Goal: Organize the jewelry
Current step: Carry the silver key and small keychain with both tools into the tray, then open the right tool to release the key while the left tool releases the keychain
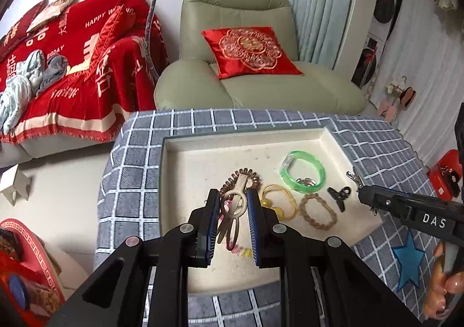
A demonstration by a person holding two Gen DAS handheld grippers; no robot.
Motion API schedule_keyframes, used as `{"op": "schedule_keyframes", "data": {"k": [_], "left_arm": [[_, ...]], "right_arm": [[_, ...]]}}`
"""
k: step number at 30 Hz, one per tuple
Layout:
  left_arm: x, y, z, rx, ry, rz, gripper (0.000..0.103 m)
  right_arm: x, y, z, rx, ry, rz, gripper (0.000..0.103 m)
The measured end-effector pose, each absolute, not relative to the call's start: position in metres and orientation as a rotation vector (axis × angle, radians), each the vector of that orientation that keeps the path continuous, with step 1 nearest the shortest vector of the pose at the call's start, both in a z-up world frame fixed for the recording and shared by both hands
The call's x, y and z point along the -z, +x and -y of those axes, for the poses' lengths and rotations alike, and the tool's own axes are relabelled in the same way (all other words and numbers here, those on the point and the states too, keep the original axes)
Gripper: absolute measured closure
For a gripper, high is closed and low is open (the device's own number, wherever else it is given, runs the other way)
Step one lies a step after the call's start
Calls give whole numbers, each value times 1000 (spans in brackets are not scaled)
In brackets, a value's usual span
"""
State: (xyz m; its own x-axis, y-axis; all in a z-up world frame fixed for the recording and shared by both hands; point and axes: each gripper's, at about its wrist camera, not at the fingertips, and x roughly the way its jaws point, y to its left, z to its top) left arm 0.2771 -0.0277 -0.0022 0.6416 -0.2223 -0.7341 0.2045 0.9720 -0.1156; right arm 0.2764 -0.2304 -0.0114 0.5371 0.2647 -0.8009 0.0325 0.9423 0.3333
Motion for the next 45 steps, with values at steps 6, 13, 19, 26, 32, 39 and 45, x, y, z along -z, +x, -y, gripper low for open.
{"op": "schedule_keyframes", "data": {"k": [6, 13, 19, 26, 32, 39, 45], "left_arm": [[29, 289, 31, 216, -19, -890, 67], [48, 296, 34, 204, -4, -919, 67], [60, 300, 38, 196, 8, -939, 67], [67, 299, 46, 202, 54, -961, 67], [71, 298, 47, 202, 55, -969, 67], [68, 296, 48, 207, 51, -963, 67], [63, 291, 46, 235, 25, -944, 67]], "right_arm": [[31, 288, 221, -138, 294, -1016, 81], [49, 298, 216, -127, 269, -1032, 81], [63, 305, 213, -111, 247, -1051, 81], [70, 305, 204, -112, 191, -1051, 81], [70, 303, 203, -106, 174, -1046, 81], [71, 300, 203, -109, 189, -1057, 50], [64, 294, 209, -132, 237, -1041, 43]]}}
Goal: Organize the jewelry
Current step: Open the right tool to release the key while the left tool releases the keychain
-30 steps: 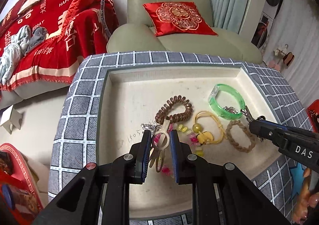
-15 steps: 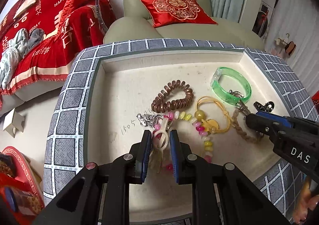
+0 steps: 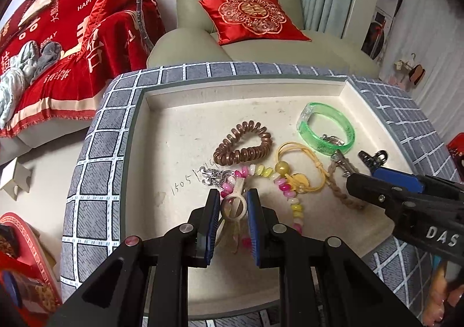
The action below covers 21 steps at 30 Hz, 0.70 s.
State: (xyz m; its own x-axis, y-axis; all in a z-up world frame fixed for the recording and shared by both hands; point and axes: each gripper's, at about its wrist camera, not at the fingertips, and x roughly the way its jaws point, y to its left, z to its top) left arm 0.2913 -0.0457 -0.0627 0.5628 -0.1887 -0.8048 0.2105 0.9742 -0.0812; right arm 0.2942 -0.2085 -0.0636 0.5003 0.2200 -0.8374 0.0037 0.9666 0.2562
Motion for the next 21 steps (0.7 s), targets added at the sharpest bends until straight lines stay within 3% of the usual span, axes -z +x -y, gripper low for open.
{"op": "schedule_keyframes", "data": {"k": [3, 17, 18, 19, 20, 21], "left_arm": [[59, 290, 43, 245, -4, -942, 67], [51, 286, 44, 217, 22, -930, 67], [50, 286, 43, 214, 26, -925, 59], [49, 286, 43, 210, 28, -922, 23], [46, 284, 41, 196, 29, -908, 6], [42, 281, 39, 185, 26, -876, 0]], "right_arm": [[53, 289, 215, -146, 279, -1007, 33], [33, 274, 226, -126, 322, -954, 32], [33, 273, 227, -122, 320, -952, 32], [32, 273, 228, -120, 321, -952, 32], [32, 273, 228, -118, 321, -952, 32], [31, 273, 228, -117, 320, -952, 32]]}}
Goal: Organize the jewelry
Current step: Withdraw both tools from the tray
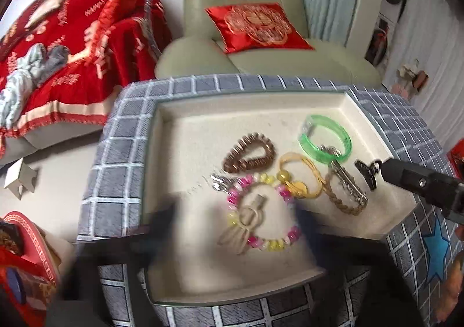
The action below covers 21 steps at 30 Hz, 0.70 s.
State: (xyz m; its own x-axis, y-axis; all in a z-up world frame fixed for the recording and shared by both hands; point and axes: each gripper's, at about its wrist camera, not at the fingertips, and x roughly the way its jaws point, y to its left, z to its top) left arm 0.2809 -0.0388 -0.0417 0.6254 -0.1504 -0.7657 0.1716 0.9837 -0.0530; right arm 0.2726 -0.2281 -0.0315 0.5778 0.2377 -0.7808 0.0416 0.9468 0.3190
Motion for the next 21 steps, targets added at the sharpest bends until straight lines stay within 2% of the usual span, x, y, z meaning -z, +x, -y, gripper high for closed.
{"op": "schedule_keyframes", "data": {"k": [9, 10, 12, 21], "left_arm": [[27, 277, 31, 158, 49, -843, 0], [26, 276, 30, 152, 53, -841, 0], [26, 273, 27, 139, 59, -841, 0], [29, 253, 20, 119, 36, -865, 0]], "right_arm": [[30, 273, 225, -95, 288, -959, 32], [29, 273, 223, -90, 275, -961, 31], [28, 271, 221, -85, 253, -959, 22], [19, 256, 209, -47, 135, -919, 19]]}}
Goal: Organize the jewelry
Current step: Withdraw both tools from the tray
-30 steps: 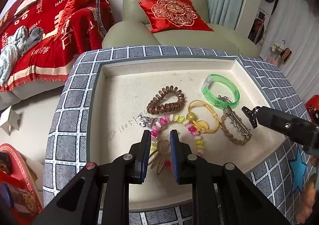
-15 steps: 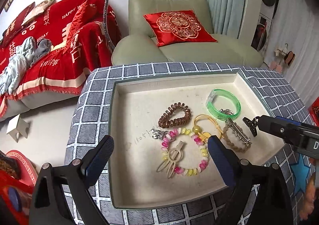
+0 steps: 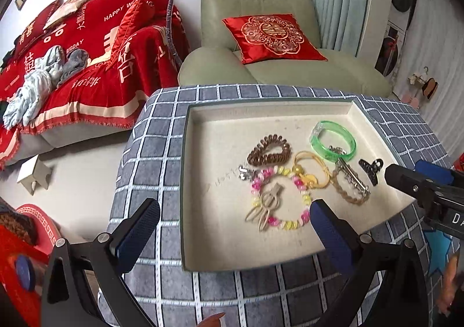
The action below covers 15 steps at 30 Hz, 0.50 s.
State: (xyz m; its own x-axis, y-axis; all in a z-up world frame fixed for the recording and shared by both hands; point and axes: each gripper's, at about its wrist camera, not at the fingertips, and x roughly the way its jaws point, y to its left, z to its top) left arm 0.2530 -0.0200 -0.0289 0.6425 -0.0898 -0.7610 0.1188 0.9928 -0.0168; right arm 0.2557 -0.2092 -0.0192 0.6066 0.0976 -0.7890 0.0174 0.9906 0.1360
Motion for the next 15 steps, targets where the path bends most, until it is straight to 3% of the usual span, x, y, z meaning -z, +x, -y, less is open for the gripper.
{"op": "schedule_keyframes", "data": {"k": [5, 7, 8, 15], "left_arm": [[29, 239, 21, 115, 38, -861, 0], [28, 233, 21, 114, 35, -853, 0], [27, 230, 21, 114, 34, -850, 0], [22, 203, 20, 74, 24, -786, 0]], "right_arm": [[16, 244, 207, -24, 97, -897, 17], [15, 238, 208, -21, 98, -871, 2], [14, 233, 208, -17, 94, -842, 0], [10, 212, 206, -20, 85, -793, 0]]}}
